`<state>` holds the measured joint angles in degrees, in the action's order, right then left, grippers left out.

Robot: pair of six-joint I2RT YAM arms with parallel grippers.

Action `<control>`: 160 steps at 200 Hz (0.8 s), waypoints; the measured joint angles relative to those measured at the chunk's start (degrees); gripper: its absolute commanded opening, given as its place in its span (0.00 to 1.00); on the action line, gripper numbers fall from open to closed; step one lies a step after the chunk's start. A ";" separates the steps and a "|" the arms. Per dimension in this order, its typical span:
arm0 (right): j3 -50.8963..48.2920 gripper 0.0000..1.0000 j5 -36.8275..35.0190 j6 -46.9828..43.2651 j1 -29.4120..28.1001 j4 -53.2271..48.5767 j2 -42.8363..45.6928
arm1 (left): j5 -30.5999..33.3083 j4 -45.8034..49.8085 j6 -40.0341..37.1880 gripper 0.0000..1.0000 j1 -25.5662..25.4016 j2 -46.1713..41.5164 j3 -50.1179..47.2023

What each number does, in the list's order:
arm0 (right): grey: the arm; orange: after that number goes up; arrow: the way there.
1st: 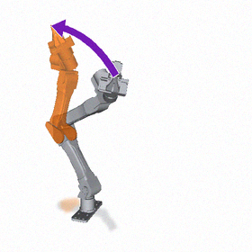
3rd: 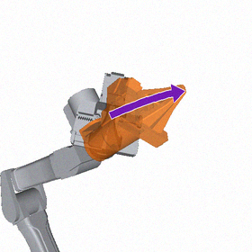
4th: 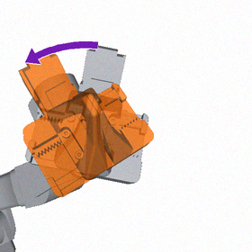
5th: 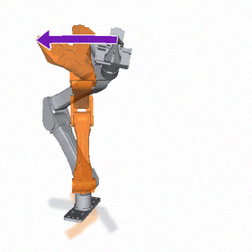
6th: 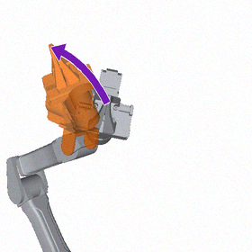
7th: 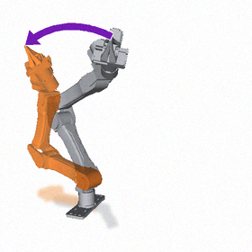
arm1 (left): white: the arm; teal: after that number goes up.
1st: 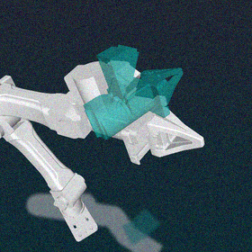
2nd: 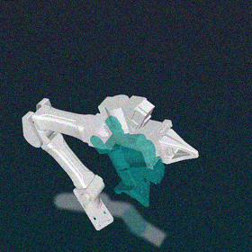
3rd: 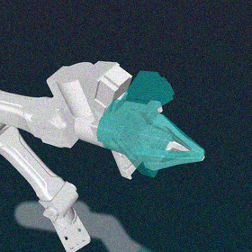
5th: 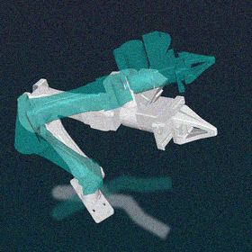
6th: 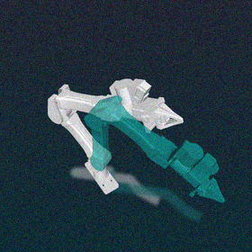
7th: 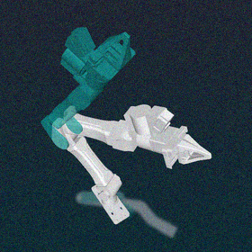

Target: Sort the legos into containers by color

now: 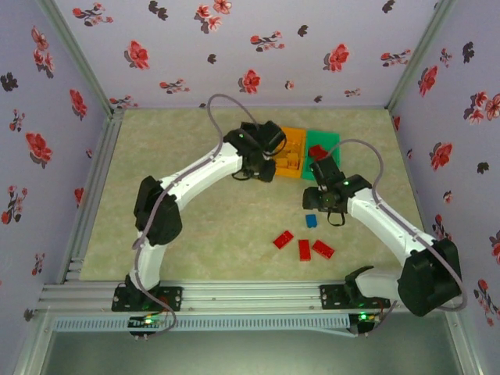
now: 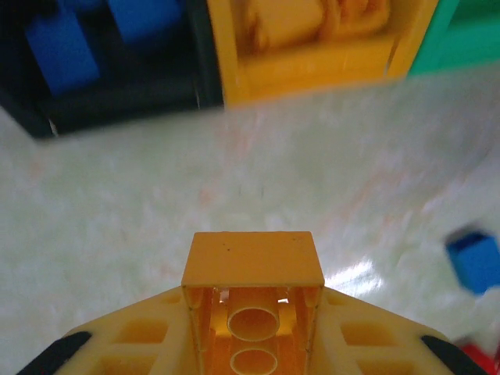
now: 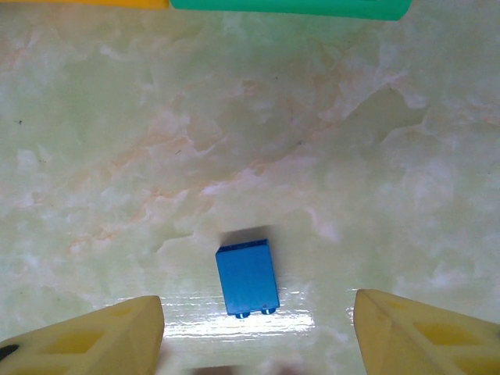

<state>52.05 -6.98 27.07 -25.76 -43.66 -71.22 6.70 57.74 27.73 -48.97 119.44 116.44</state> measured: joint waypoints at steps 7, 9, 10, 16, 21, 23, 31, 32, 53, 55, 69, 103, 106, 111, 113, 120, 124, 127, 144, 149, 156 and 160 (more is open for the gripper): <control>-0.04 0.66 -0.15 0.00 0.02 -0.28 0.33 | 0.11 0.00 -0.52 0.28 0.50 1.75 3.04; -0.07 0.66 -0.17 0.00 0.02 -0.35 0.44 | 0.15 0.00 -0.68 0.28 0.68 2.36 3.98; -0.07 0.66 -0.17 0.00 0.02 -0.39 0.46 | 0.17 0.02 -0.74 0.28 0.72 2.54 4.28; -0.11 0.66 -0.17 0.00 0.00 -0.52 0.76 | 0.22 -0.07 -1.20 0.28 1.09 4.26 6.93; -0.15 0.66 -0.20 0.00 0.00 -0.66 0.98 | 0.22 -0.22 -1.46 0.28 1.33 5.62 8.94; -0.15 0.66 -0.20 0.00 0.00 -0.70 1.07 | 0.24 -0.22 -1.53 0.28 1.40 6.01 9.46; -0.28 0.66 -0.20 0.00 0.02 -0.87 1.38 | 0.22 -0.24 -1.92 0.28 1.75 8.22 12.50; -0.31 0.66 -0.20 0.00 0.02 -0.90 1.42 | 0.24 -0.22 -2.01 0.28 1.77 8.61 13.09; -0.52 0.66 -0.20 0.02 0.02 -1.51 1.97 | 0.22 -1.11 -2.78 0.27 2.23 14.08 20.11; -0.52 0.66 -0.22 0.02 0.00 -1.55 2.03 | 0.22 -1.36 -2.86 0.27 2.23 14.58 20.63; -0.61 0.66 -0.22 0.04 0.02 -1.77 2.36 | 0.20 -2.78 -2.91 0.27 2.38 17.20 23.37; -0.94 0.66 -0.33 0.26 0.00 -2.32 3.87 | -0.59 -9.01 -2.73 0.29 2.78 20.39 24.41; -1.01 0.66 -0.33 0.39 0.02 -2.38 4.07 | -0.81 -9.53 -2.64 0.30 2.82 20.57 24.41; -1.11 0.66 -0.35 0.44 0.00 -2.49 4.31 | -0.98 -10.45 -2.60 0.34 2.93 20.92 24.44; -1.16 0.66 -0.35 0.46 0.02 -2.54 4.44 | -1.09 -10.86 -2.58 0.36 2.99 21.05 24.44; -1.31 0.66 -0.35 0.50 0.00 -2.75 4.76 | -1.44 -12.11 -2.40 0.45 3.17 21.57 24.52; -1.40 0.66 -0.35 0.55 0.00 -2.89 4.90 | -1.57 -12.79 -2.19 0.53 3.30 21.97 24.68; -1.42 0.66 -0.37 0.57 0.00 -2.95 4.98 | -1.79 -13.20 -2.05 0.59 3.39 22.16 24.81; -1.60 0.66 -0.37 0.61 0.02 -3.23 5.29 | -2.58 -15.08 -1.53 0.72 3.96 23.67 25.68; -1.60 0.66 -0.37 0.61 0.02 -3.30 5.33 | -2.89 -15.50 -1.31 0.72 4.11 23.96 25.92; -1.62 0.66 -0.37 0.61 0.00 -3.39 5.35 | -3.30 -16.02 -1.07 0.73 4.35 24.22 26.08; -1.64 0.66 -0.37 0.61 0.02 -3.39 5.38 | -3.52 -16.15 -1.03 0.73 4.48 24.26 26.14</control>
<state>50.41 -7.35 27.68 -25.74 -47.05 -65.84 3.18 41.58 26.70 -44.49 143.70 142.58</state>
